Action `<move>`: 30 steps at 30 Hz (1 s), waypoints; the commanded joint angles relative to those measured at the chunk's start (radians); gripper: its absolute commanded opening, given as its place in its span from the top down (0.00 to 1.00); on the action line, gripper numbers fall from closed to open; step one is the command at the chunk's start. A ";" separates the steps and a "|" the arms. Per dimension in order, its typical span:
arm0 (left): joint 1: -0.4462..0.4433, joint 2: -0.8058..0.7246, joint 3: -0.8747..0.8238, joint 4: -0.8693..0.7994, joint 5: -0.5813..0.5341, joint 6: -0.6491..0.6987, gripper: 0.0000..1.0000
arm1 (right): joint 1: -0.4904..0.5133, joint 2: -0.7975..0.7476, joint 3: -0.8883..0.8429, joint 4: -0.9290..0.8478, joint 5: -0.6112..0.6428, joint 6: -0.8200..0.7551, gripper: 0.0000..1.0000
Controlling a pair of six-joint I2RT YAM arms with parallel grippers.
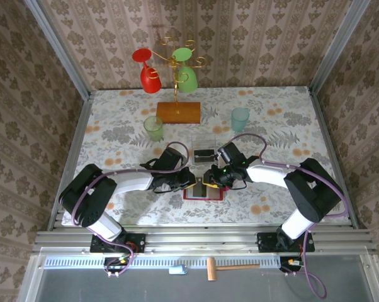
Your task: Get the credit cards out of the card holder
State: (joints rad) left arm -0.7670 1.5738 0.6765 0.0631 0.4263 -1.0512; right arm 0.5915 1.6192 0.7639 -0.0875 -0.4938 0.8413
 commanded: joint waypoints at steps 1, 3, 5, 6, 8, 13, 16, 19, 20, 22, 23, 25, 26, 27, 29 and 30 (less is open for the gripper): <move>-0.006 0.001 0.001 -0.052 -0.024 0.035 0.89 | -0.005 0.026 -0.015 0.021 -0.022 0.014 0.74; -0.006 0.000 0.004 -0.066 -0.029 0.043 0.90 | -0.005 0.034 -0.018 0.029 -0.024 0.018 0.74; -0.007 0.000 0.006 -0.075 -0.031 0.046 0.91 | -0.005 0.039 -0.021 0.036 -0.028 0.021 0.74; -0.007 0.002 0.005 -0.078 -0.032 0.048 0.91 | -0.005 0.043 -0.023 0.041 -0.029 0.022 0.74; -0.008 0.002 0.001 -0.077 -0.032 0.048 0.92 | -0.005 0.046 -0.026 0.045 -0.029 0.024 0.74; -0.009 0.009 -0.002 -0.086 -0.032 0.046 0.92 | -0.005 0.053 -0.033 0.053 -0.029 0.023 0.74; -0.009 0.012 0.004 -0.107 -0.035 0.052 0.92 | -0.006 0.060 -0.035 0.062 -0.037 0.027 0.74; -0.010 0.015 0.009 -0.121 -0.038 0.054 0.92 | -0.005 0.064 -0.040 0.085 -0.052 0.035 0.74; -0.009 0.015 0.008 -0.121 -0.038 0.053 0.92 | -0.005 0.065 -0.042 0.091 -0.055 0.041 0.74; -0.011 0.014 0.008 -0.122 -0.041 0.053 0.92 | -0.005 0.062 -0.046 0.105 -0.063 0.047 0.74; -0.010 0.015 0.008 -0.123 -0.041 0.053 0.92 | -0.006 0.061 -0.049 0.113 -0.067 0.051 0.75; -0.011 0.016 0.009 -0.125 -0.042 0.050 0.93 | -0.007 0.056 -0.051 0.120 -0.072 0.056 0.75; -0.011 0.018 0.009 -0.125 -0.043 0.051 0.93 | -0.007 0.052 -0.051 0.120 -0.074 0.056 0.76; -0.011 0.018 0.009 -0.126 -0.044 0.051 0.93 | -0.007 0.050 -0.051 0.120 -0.074 0.056 0.77; -0.011 0.020 0.009 -0.128 -0.045 0.052 0.93 | -0.007 0.045 -0.051 0.120 -0.075 0.057 0.77; -0.011 0.021 0.009 -0.130 -0.046 0.052 0.93 | -0.007 0.044 -0.052 0.121 -0.077 0.058 0.77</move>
State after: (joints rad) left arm -0.7719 1.5738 0.6769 -0.0013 0.4053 -1.0237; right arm 0.5888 1.6684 0.7261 0.0132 -0.5396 0.8883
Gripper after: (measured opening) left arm 0.073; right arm 0.230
